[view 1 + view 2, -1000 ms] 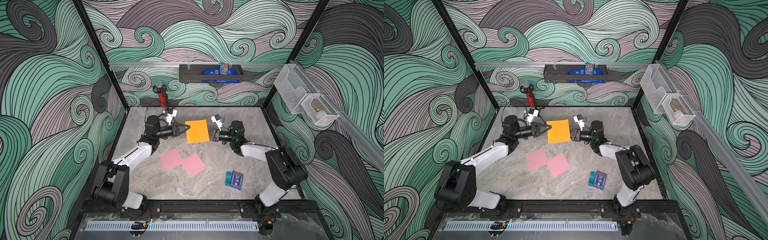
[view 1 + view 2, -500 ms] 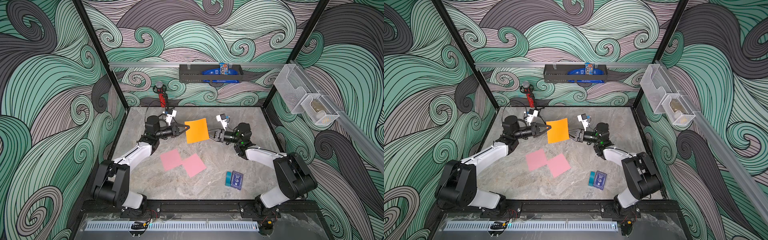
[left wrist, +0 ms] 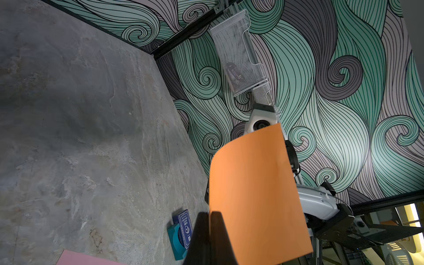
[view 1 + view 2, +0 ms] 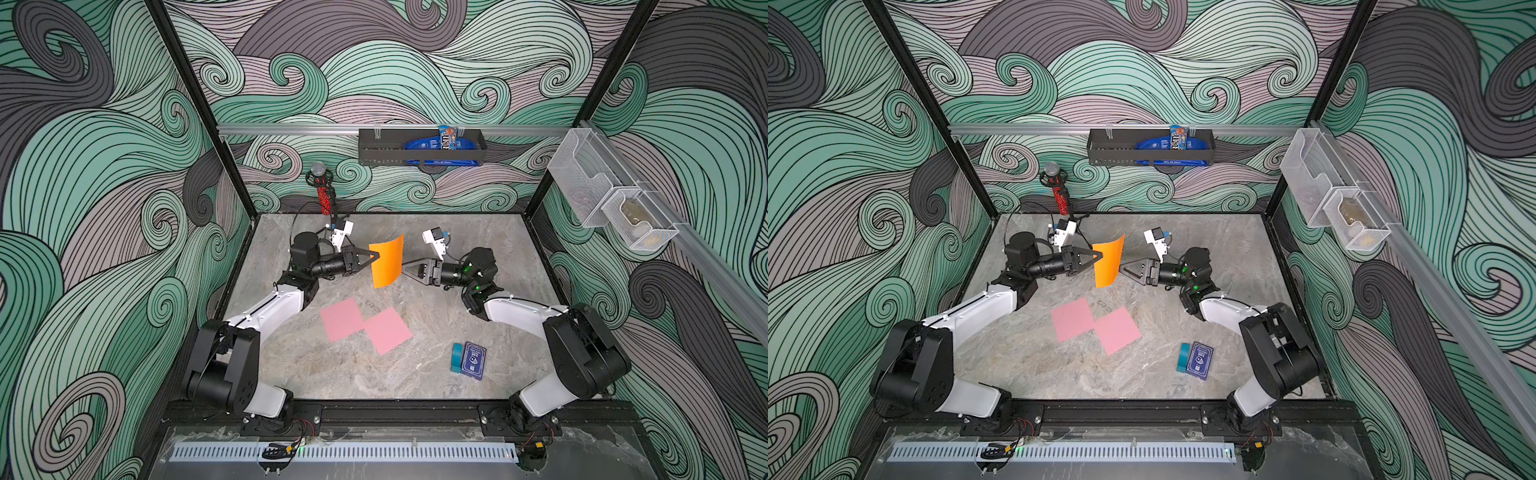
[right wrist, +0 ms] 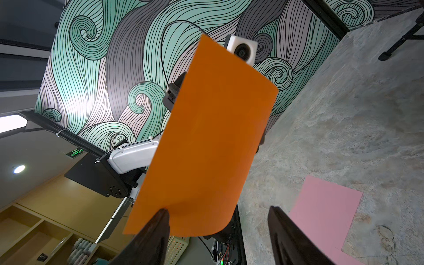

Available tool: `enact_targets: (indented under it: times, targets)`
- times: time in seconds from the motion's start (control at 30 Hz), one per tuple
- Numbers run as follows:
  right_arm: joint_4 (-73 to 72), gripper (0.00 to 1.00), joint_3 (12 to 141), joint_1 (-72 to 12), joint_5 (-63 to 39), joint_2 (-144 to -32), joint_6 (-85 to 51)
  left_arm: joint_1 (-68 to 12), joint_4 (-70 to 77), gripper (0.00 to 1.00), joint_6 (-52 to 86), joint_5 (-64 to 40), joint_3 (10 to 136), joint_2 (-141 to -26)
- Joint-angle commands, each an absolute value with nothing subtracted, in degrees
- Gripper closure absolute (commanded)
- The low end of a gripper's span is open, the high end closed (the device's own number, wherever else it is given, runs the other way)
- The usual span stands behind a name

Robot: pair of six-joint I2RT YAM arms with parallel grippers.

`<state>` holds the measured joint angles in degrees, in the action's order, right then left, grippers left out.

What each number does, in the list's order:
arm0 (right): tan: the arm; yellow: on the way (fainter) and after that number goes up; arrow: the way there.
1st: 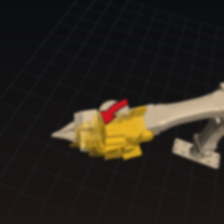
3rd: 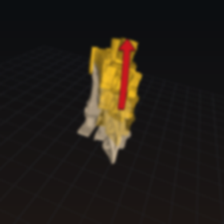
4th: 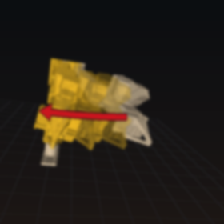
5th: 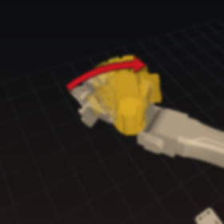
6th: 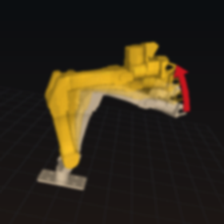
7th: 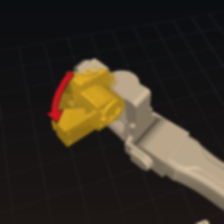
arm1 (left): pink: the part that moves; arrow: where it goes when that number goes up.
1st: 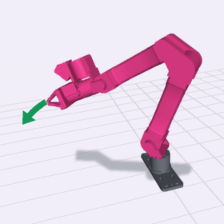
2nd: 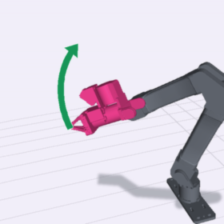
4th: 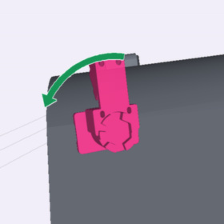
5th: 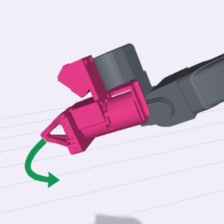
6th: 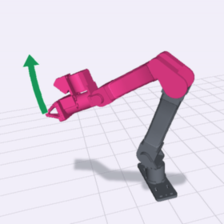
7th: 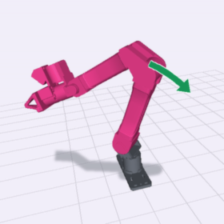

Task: Fold the square paper along the opposite sides
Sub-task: Fold the paper.

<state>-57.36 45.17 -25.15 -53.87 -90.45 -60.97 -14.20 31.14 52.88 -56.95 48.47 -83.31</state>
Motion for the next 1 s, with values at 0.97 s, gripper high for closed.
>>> enact_targets:
  times: [0.97]
  targets:
    - [-47.46, 0.55, 54.18, -30.08, -57.86, -98.64, -52.73, -13.62, 30.88, 1.0, 51.15, -56.89, 48.6, -81.83]
